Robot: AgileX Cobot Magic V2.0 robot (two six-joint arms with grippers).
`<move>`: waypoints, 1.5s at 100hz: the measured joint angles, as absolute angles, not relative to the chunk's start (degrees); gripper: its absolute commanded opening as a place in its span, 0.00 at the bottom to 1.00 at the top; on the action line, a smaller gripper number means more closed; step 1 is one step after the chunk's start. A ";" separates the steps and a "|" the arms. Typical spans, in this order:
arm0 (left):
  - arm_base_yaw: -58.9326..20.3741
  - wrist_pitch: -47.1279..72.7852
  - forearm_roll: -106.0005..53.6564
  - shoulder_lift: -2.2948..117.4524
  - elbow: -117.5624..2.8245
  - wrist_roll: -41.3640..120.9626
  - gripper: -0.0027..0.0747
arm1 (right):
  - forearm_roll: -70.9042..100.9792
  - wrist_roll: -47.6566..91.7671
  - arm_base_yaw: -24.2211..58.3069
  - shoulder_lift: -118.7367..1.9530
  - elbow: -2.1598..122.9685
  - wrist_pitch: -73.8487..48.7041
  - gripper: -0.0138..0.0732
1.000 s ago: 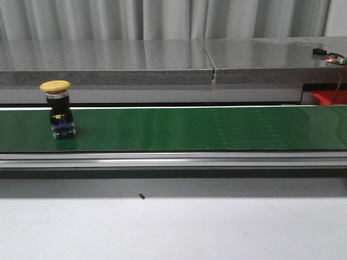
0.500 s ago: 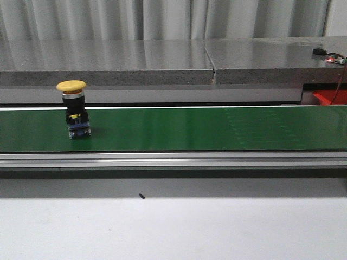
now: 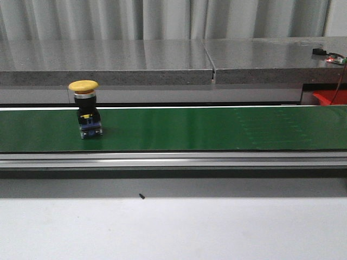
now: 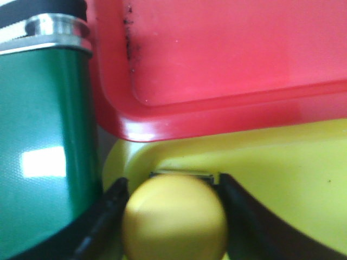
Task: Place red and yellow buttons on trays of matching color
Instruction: 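Carry the yellow button into the yellow tray and open right gripper, then grasp the second yellow button on the belt with the right gripper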
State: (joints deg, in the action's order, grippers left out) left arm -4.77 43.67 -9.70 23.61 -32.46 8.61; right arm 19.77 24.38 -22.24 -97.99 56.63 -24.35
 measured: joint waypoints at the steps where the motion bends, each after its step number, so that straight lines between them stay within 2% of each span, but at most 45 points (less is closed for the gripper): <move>1: -4.77 43.67 -9.70 23.61 -32.46 8.61 0.01 | 19.77 24.38 -22.24 -97.99 56.63 -24.34 0.81; 6: -4.77 43.67 -9.70 23.61 -32.46 8.61 0.01 | 19.65 24.38 -22.46 -97.99 56.63 -23.91 0.84; 16: -4.77 43.67 -9.70 23.61 -32.46 8.61 0.01 | 19.90 24.38 -22.83 -97.99 56.63 -23.46 0.84; 45: -4.77 43.67 -9.70 23.61 -32.46 8.61 0.01 | 22.03 24.26 -22.24 -91.68 56.63 -25.74 0.72; 72: -4.77 43.67 -9.70 23.61 -32.46 8.61 0.01 | 23.21 24.26 -19.66 -84.08 56.63 -28.41 0.72; 95: -4.77 43.67 -9.70 23.61 -32.46 8.61 0.01 | 23.44 25.05 -10.38 -80.32 56.63 -29.92 0.72; 123: -4.77 43.67 -9.70 23.61 -32.46 8.61 0.01 | 23.44 28.44 5.41 -80.20 56.63 -30.67 0.72; 143: -4.77 43.67 -9.70 23.61 -32.46 8.61 0.01 | 23.46 31.16 14.56 -82.49 60.18 -34.45 0.88; 150: -4.77 43.67 -9.70 23.61 -32.46 8.61 0.01 | 23.46 31.91 16.94 -84.00 62.07 -36.86 0.90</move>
